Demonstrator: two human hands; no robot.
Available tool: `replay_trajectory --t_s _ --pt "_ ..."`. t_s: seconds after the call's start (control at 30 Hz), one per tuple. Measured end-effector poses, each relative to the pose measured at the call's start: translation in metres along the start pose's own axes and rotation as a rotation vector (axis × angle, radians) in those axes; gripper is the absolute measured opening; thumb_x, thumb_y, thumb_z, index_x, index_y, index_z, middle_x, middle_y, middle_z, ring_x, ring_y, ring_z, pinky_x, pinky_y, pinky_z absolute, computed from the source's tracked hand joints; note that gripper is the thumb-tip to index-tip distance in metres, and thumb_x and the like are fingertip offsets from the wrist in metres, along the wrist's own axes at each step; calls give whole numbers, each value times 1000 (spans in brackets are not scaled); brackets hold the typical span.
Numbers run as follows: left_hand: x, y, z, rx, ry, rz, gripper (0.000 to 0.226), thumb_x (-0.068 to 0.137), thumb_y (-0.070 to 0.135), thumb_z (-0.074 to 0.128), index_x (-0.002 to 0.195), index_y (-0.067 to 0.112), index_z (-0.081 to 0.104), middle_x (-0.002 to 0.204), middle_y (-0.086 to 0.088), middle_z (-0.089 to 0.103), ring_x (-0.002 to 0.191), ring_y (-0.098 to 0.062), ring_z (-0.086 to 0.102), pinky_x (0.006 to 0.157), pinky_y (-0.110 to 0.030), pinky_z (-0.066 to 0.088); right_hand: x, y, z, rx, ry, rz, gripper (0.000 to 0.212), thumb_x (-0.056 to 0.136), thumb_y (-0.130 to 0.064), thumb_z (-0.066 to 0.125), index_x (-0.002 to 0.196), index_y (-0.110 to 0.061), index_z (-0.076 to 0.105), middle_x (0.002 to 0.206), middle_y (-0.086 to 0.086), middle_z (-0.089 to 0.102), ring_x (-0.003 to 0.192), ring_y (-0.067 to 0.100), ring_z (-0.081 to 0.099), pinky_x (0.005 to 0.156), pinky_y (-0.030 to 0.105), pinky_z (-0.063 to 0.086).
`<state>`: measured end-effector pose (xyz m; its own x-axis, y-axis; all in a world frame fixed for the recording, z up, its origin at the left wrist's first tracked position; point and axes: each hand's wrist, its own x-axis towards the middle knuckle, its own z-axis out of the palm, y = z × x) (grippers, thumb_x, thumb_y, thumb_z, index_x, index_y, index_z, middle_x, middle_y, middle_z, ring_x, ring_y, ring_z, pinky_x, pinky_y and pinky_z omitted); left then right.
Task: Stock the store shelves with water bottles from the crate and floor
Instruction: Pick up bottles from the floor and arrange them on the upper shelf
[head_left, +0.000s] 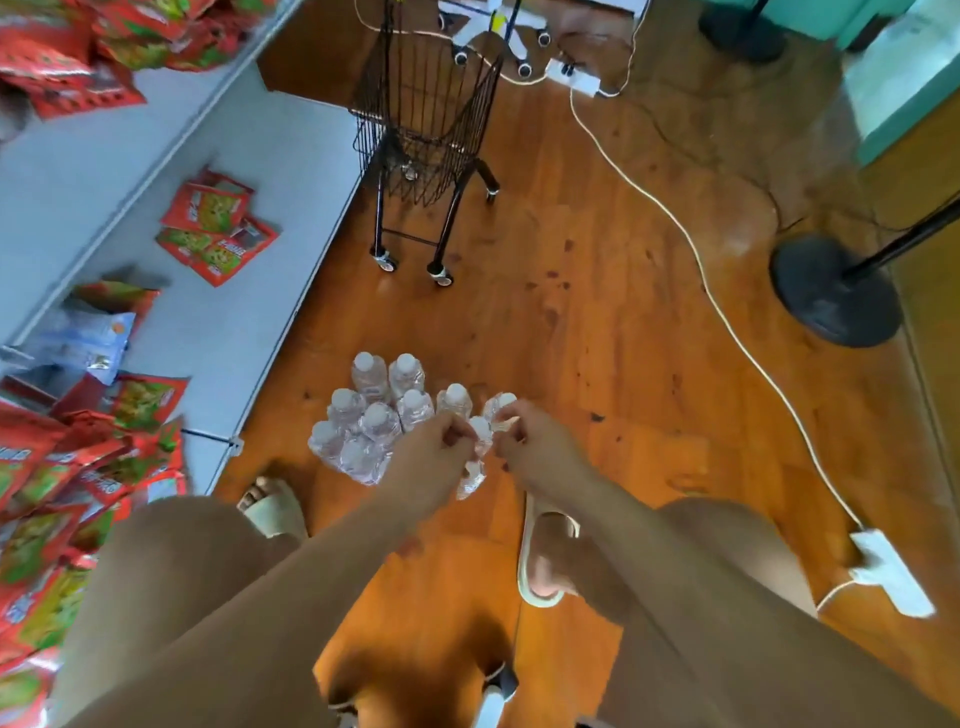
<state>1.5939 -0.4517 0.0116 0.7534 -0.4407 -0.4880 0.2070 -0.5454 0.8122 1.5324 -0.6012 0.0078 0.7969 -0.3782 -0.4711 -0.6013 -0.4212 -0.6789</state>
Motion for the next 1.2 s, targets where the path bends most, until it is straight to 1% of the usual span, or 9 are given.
replay_trajectory --t_s 0.07,0.27,0.4,0.5,0.67,0.97,1.07,1.13,1.2 --pt "37 -12 4 74 -34 -38 12 94 12 56 93 16 67 85 -1 74 75 -22 71 65 -34 56 39 11 -2 -73 -29 58 19 97 -22 56 117 -23 56 86 3 68 74 22 66 60 30 50" --pt "99 -83 8 140 -52 -244 16 97 10 57 85 21 60 91 -7 71 68 -22 67 75 -41 57 120 65 11 -308 -121 187 23 102 -21 50 115 -11 67 116 10 68 108 29 63 79 26 40" --pt "116 -111 20 197 -70 -300 10 99 15 53 98 18 63 96 -6 71 79 -24 69 66 -33 53 161 78 32 -402 -26 203 51 104 -33 47 150 -15 35 146 17 46 120 38 58 89 37 48" --pt "118 -117 33 267 -170 -274 13 99 15 52 102 15 64 94 -5 68 77 -23 64 61 -32 51 185 85 51 -511 -99 172 51 107 -32 41 155 -22 29 155 21 31 125 40 54 97 45 50" --pt "115 -121 43 315 -180 -284 15 97 15 49 101 15 64 90 1 65 78 -22 64 72 -40 55 189 98 42 -622 -76 95 41 105 -29 46 146 -21 45 123 13 67 109 34 65 83 38 52" --pt "89 -97 31 436 -253 -137 14 99 19 51 107 16 62 101 -1 65 91 -21 62 79 -35 51 138 43 -12 -462 71 141 56 93 -49 55 141 -21 55 132 6 65 123 29 59 91 33 48" --pt "66 -86 24 474 -232 -52 17 97 18 54 114 19 60 110 2 61 89 -15 57 75 -27 46 98 14 -32 -335 116 109 56 77 -59 43 102 -18 72 99 5 71 102 28 65 77 33 49" --pt "47 -75 18 452 -200 4 28 95 17 59 123 19 58 118 1 59 93 -13 55 76 -23 42 59 -2 -43 -217 150 10 48 76 -57 42 70 -14 63 68 3 60 75 26 60 64 36 45" --pt "23 -64 11 385 -128 86 39 91 16 67 126 25 53 121 2 57 98 -11 55 79 -23 43 16 -12 -52 -44 208 -76 39 85 -46 56 73 -12 69 68 0 65 70 20 60 66 36 48"
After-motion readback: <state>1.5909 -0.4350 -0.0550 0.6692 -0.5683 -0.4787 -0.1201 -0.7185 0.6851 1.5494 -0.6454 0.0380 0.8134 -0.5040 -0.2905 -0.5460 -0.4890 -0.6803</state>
